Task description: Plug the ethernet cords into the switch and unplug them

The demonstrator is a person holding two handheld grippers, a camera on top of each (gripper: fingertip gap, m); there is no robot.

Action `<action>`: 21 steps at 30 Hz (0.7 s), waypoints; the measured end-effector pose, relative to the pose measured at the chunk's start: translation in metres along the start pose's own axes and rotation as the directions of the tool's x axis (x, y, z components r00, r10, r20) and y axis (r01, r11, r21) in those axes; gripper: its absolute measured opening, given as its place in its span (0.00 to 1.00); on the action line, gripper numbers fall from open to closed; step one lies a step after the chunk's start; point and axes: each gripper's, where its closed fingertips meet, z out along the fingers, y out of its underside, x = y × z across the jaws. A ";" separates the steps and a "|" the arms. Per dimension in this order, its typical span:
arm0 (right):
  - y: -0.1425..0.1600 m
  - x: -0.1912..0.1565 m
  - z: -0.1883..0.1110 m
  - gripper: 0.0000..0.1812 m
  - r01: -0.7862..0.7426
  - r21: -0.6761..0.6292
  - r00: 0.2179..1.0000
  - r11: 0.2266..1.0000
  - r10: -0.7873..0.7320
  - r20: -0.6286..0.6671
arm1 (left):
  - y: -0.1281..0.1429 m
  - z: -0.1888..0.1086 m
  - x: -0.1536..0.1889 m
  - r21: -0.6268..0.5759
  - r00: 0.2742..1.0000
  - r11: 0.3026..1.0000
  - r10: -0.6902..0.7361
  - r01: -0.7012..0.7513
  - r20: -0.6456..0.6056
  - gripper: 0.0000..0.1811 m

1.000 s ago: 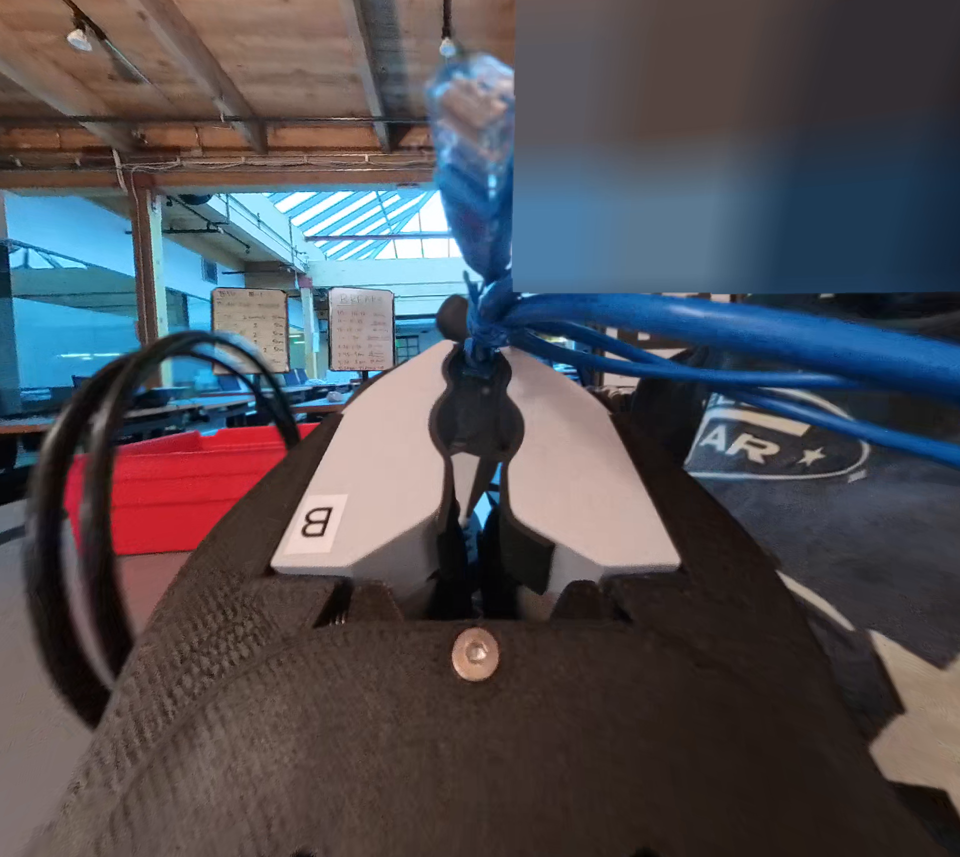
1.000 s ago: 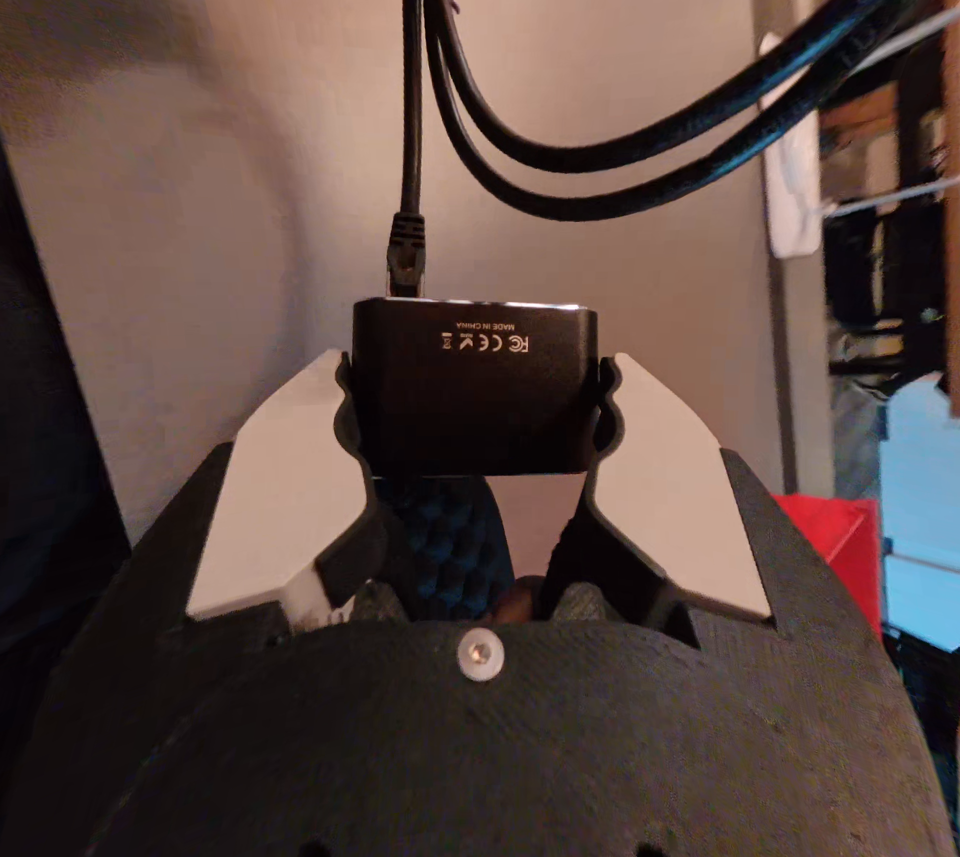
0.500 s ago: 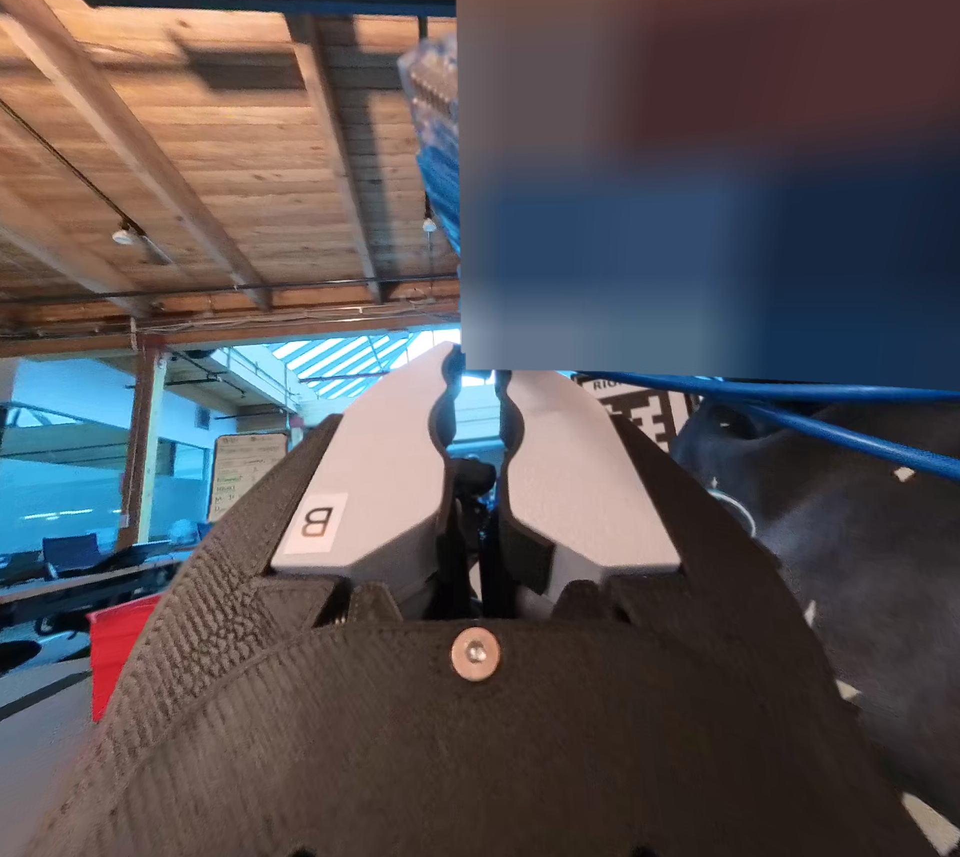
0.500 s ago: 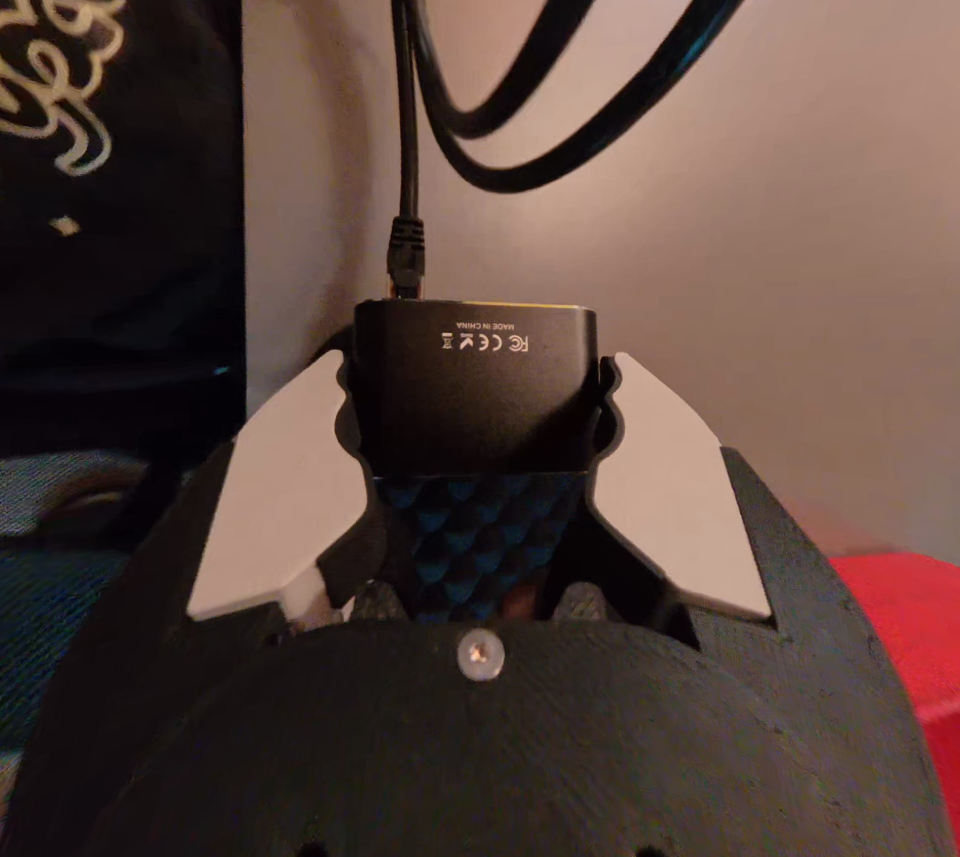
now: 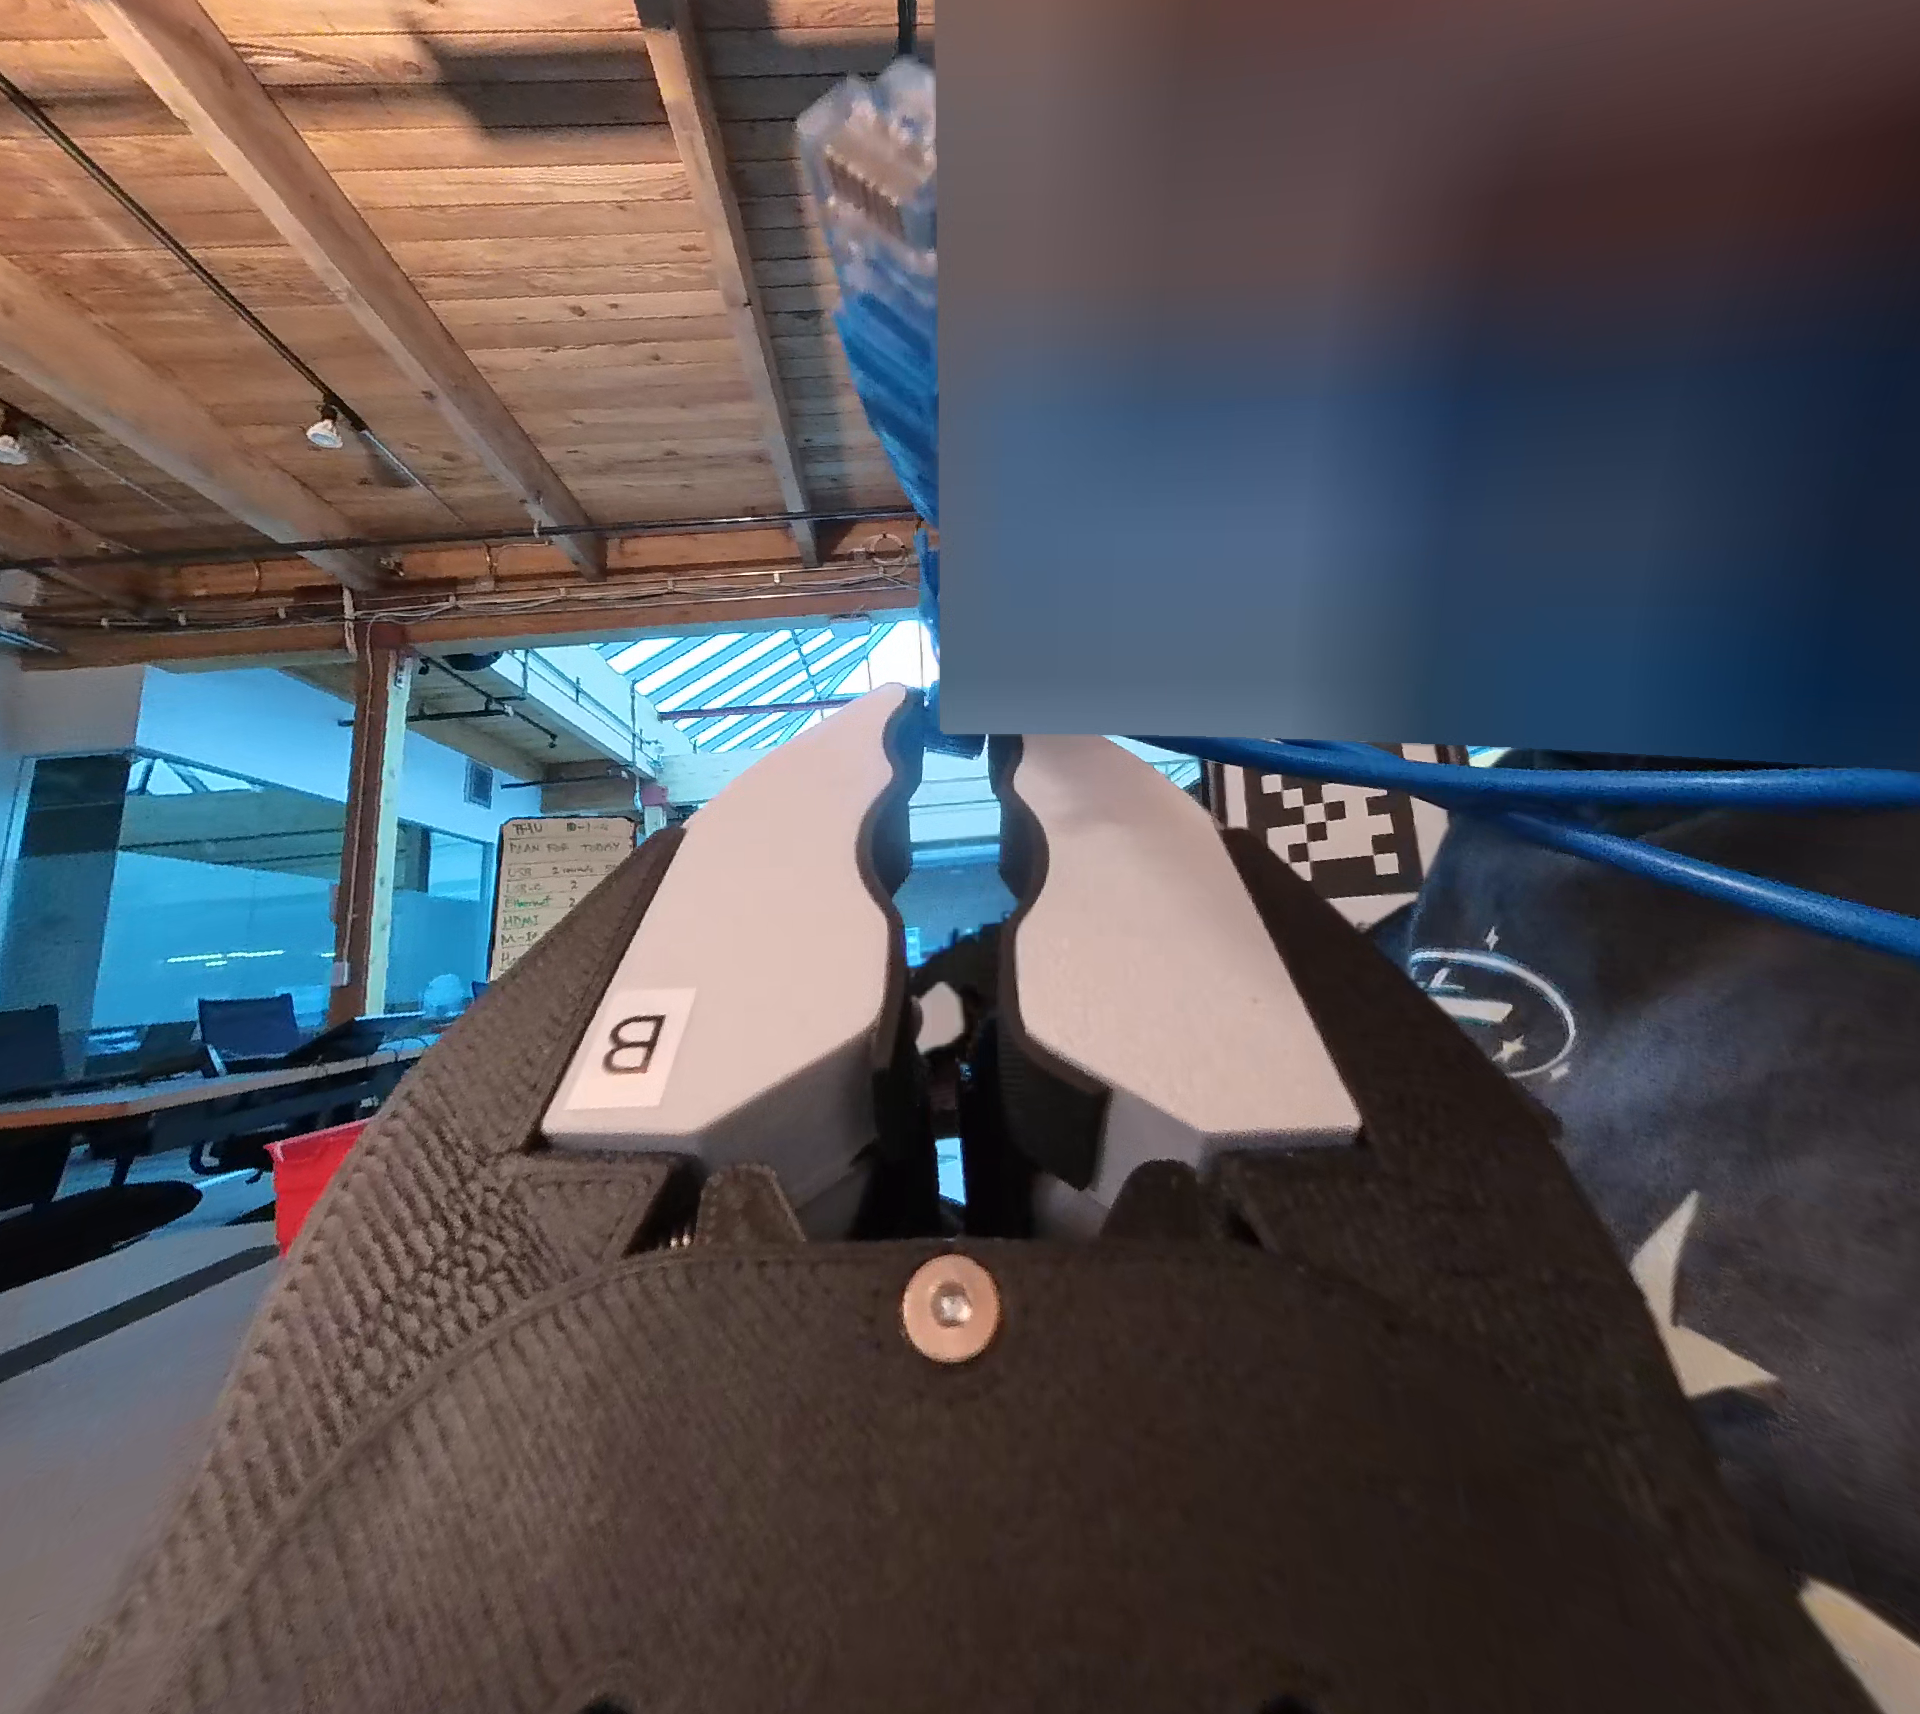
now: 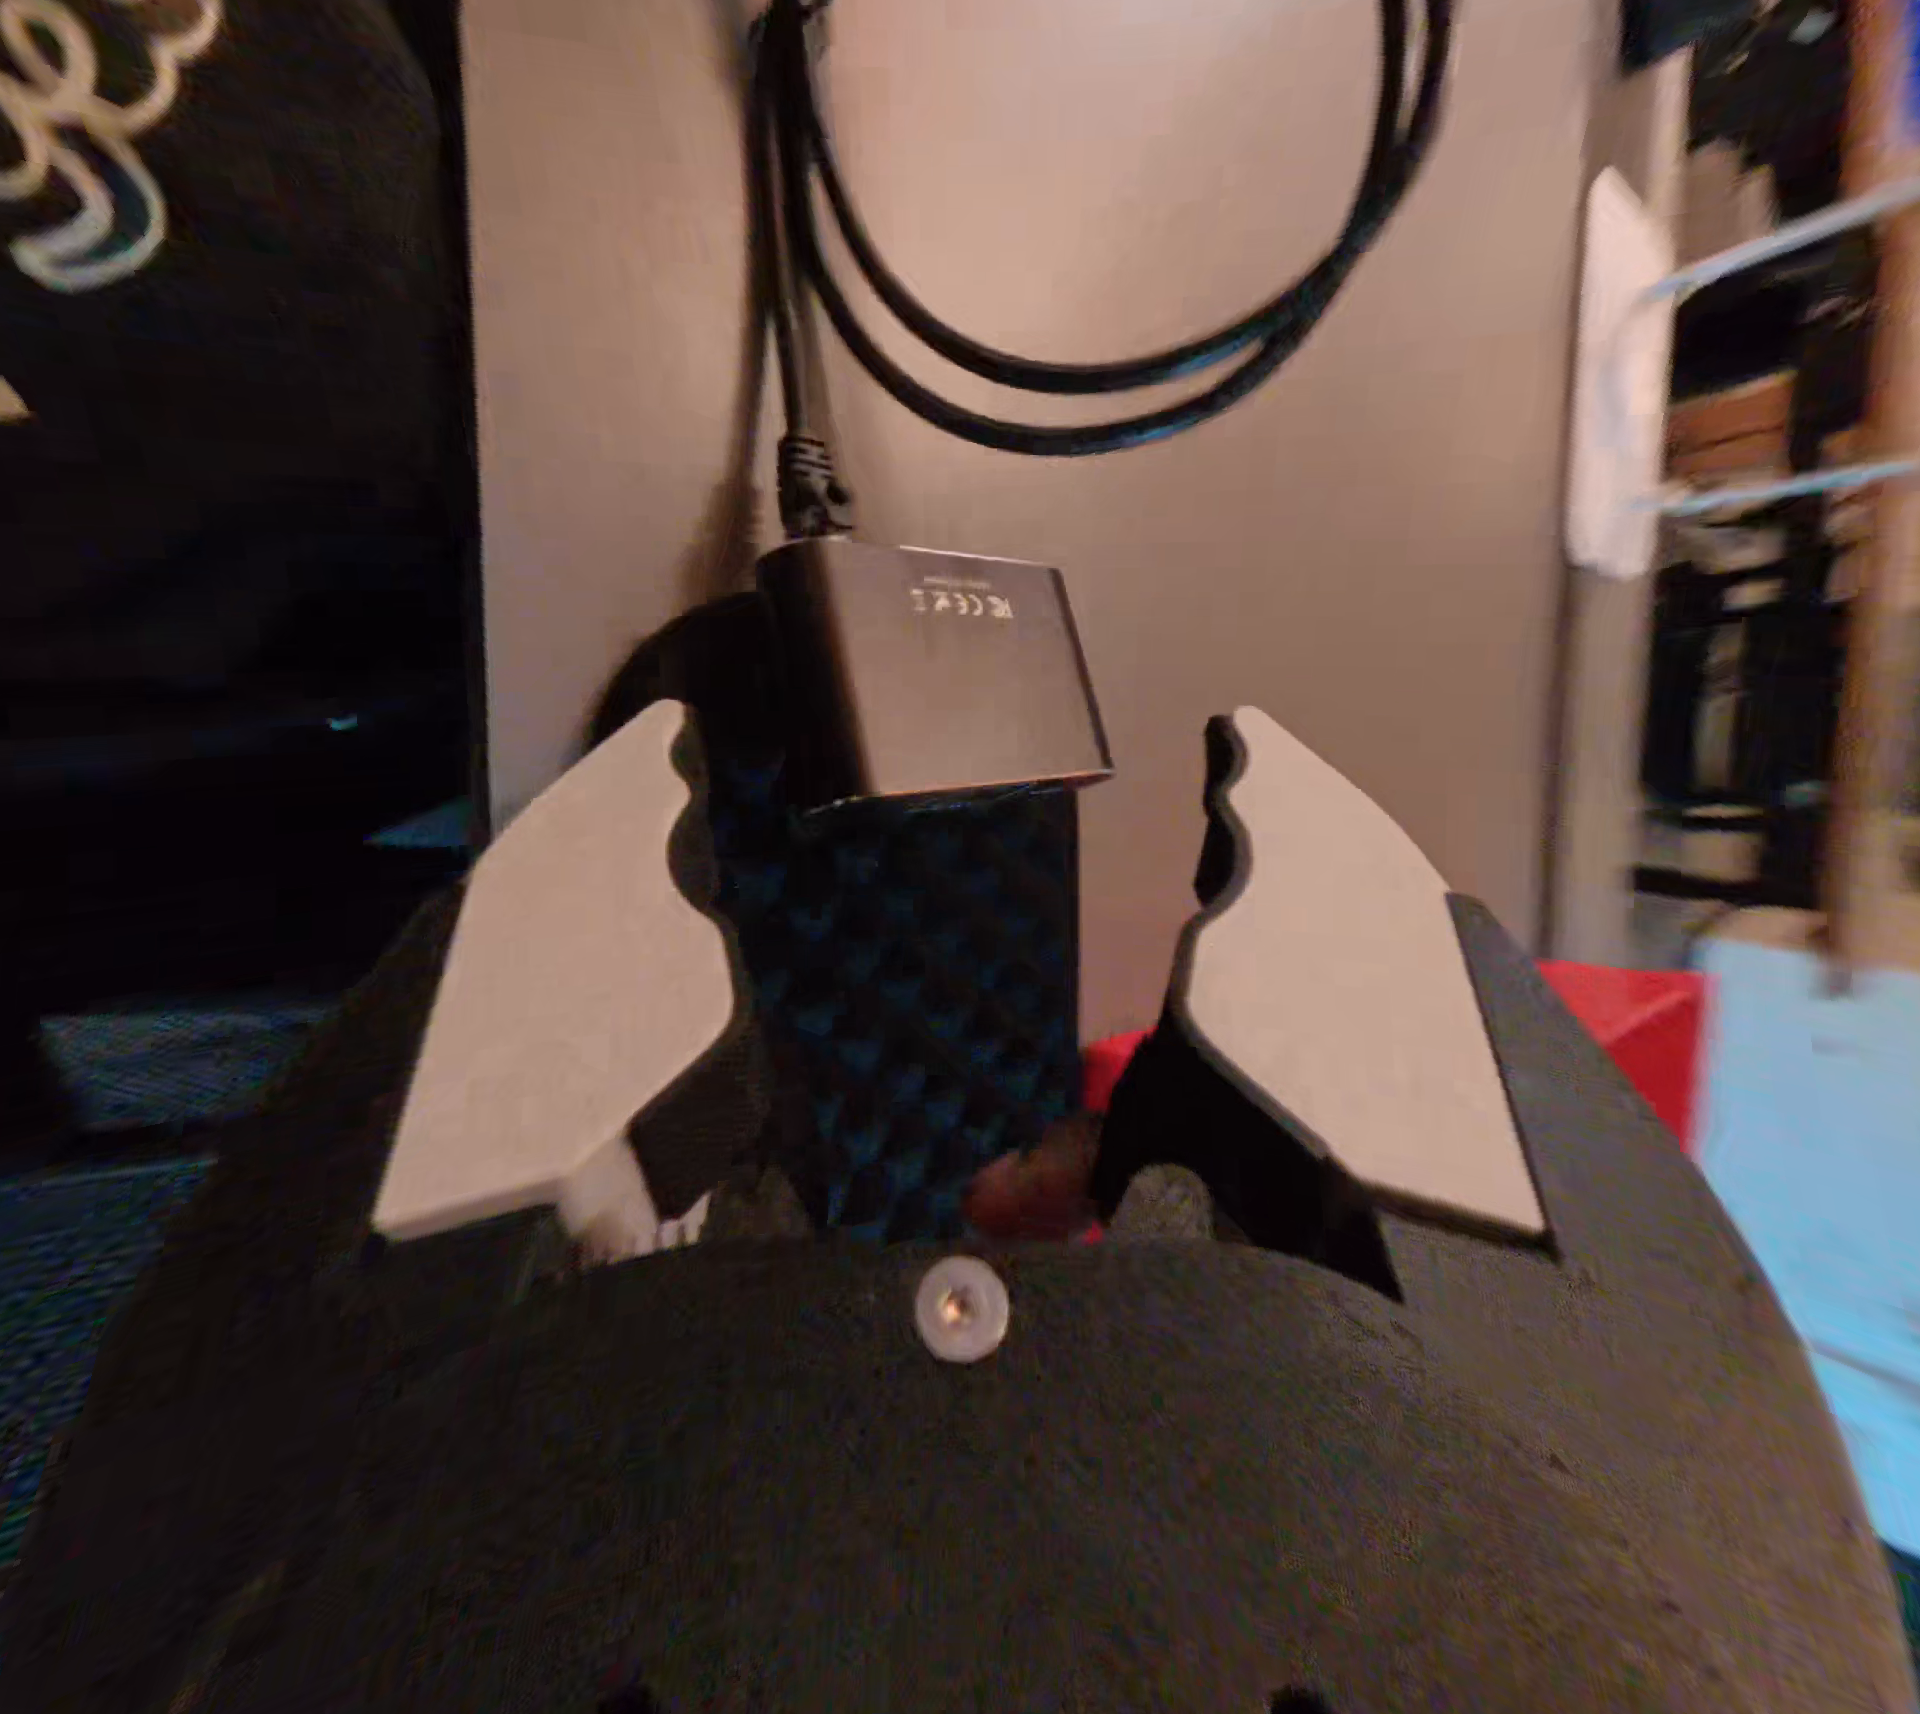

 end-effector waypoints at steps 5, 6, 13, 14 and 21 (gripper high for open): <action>-0.010 -0.006 0.011 0.43 0.282 -0.113 0.955 0.953 -0.289 -0.057 | 0.000 0.001 0.000 0.002 1.000 1.000 -0.006 0.006 -0.003 0.06; -0.009 -0.009 0.018 0.41 0.317 -0.146 0.946 0.937 -0.323 -0.025 | 0.000 0.001 0.000 0.002 1.000 1.000 -0.005 0.005 -0.002 0.06; 0.002 -0.018 0.035 0.33 0.251 -0.323 0.952 0.912 -0.172 0.253 | -0.004 -0.002 -0.001 0.020 1.000 1.000 -0.007 0.007 0.005 0.06; 0.002 -0.017 0.037 0.34 0.252 -0.334 0.948 0.908 -0.162 0.275 | -0.005 -0.002 0.000 0.022 1.000 1.000 -0.005 0.005 0.006 0.06; -0.006 -0.018 0.033 0.21 0.376 -0.224 0.914 0.899 -0.321 0.248 | -0.009 -0.004 0.001 0.039 1.000 0.999 0.005 -0.005 0.008 0.06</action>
